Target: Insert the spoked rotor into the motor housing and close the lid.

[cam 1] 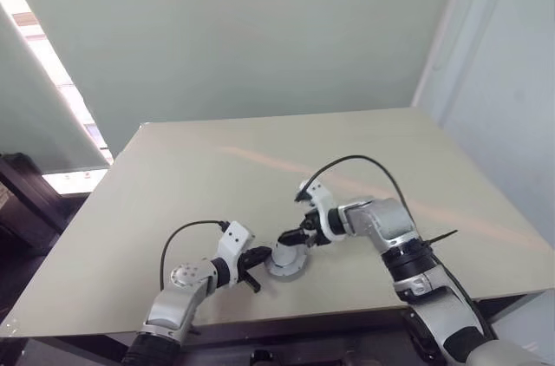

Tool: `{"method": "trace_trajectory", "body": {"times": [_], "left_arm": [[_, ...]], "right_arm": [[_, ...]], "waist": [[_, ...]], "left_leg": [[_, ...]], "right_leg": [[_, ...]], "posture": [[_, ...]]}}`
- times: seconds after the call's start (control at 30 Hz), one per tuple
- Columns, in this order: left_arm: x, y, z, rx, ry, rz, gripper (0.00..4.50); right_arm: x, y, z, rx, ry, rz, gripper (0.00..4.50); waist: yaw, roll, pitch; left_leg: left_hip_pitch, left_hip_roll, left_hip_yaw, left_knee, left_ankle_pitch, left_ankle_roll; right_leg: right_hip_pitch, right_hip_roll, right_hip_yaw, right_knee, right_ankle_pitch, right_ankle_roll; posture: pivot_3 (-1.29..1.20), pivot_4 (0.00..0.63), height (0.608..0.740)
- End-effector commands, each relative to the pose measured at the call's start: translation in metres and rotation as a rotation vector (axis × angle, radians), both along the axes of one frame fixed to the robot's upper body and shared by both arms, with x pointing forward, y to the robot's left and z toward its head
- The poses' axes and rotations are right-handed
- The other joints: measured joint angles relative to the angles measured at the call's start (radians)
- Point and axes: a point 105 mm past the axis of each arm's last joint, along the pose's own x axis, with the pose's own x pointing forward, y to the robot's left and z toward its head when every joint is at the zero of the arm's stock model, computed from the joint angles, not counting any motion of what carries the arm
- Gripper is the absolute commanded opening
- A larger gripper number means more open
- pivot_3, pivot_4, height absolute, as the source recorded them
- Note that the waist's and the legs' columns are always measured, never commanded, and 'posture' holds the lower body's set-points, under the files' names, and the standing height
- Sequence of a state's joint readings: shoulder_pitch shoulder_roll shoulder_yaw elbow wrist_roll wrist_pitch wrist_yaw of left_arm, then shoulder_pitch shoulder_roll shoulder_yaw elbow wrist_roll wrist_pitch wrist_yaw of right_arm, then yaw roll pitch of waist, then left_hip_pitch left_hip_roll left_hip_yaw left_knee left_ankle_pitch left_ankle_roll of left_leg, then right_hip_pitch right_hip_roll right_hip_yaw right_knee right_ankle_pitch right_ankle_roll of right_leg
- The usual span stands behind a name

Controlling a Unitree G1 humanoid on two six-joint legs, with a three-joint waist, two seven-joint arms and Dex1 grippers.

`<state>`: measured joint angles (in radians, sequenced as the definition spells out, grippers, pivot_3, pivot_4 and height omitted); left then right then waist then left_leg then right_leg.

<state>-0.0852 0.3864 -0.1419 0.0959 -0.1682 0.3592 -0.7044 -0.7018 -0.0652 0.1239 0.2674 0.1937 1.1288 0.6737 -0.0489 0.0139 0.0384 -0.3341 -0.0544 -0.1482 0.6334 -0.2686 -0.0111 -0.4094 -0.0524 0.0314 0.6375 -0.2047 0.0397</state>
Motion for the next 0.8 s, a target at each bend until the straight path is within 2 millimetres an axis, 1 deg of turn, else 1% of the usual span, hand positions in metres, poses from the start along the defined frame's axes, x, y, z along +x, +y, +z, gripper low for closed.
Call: {"method": "trace_trajectory", "body": {"times": [0.03,0.07,0.17,0.37,0.63,0.8], "left_arm": [[-0.019,-0.011,-0.024,0.027,0.104,-0.061,0.0],[-0.02,-0.012,-0.024,0.026,0.106,-0.065,0.0],[-0.021,-0.013,-0.025,0.026,0.109,-0.071,0.0],[-0.022,-0.014,-0.025,0.025,0.112,-0.077,0.0],[-0.024,-0.013,-0.024,0.028,0.111,-0.081,0.0],[-0.026,-0.011,-0.023,0.031,0.112,-0.077,0.0]], "right_arm": [[0.018,-0.021,0.01,0.096,0.082,-0.193,4.47],[0.018,-0.027,0.005,0.118,0.143,-0.234,4.47],[0.009,-0.031,-0.008,0.17,0.299,-0.272,4.47],[-0.006,-0.034,-0.029,0.281,0.508,-0.318,4.47],[-0.021,-0.032,-0.051,0.368,0.667,-0.346,4.47],[-0.028,-0.026,-0.054,0.429,0.725,-0.331,4.47]], "waist": [[0.0,0.0,0.0],[0.0,0.0,0.0],[0.0,0.0,0.0],[0.0,0.001,0.0],[0.0,0.001,0.0],[-0.001,0.002,0.0]], "left_leg": [[0.0,0.0,0.0,0.0,0.0,0.0],[0.0,0.0,0.0,0.0,0.0,0.0],[0.0,0.0,0.0,-0.001,0.0,0.0],[0.0,-0.001,0.001,-0.002,0.0,0.001],[-0.001,-0.001,0.001,-0.002,0.0,0.001],[-0.001,-0.001,0.002,-0.002,-0.001,0.003]], "right_leg": [[0.0,0.0,0.0,0.0,0.0,0.0],[0.0,0.0,0.0,0.0,0.0,0.0],[0.0,0.0,0.0,-0.001,0.0,0.0],[0.0,0.0,0.0,-0.001,0.0,0.0],[0.001,0.0,0.001,-0.003,0.0,0.0],[0.001,0.0,0.001,-0.006,0.0,0.0]], "posture": [[0.0,0.0,0.74],[0.0,0.0,0.74],[0.0,0.0,0.74],[0.0,0.0,0.74],[0.0,0.0,0.74],[0.0,0.0,0.74]]}}
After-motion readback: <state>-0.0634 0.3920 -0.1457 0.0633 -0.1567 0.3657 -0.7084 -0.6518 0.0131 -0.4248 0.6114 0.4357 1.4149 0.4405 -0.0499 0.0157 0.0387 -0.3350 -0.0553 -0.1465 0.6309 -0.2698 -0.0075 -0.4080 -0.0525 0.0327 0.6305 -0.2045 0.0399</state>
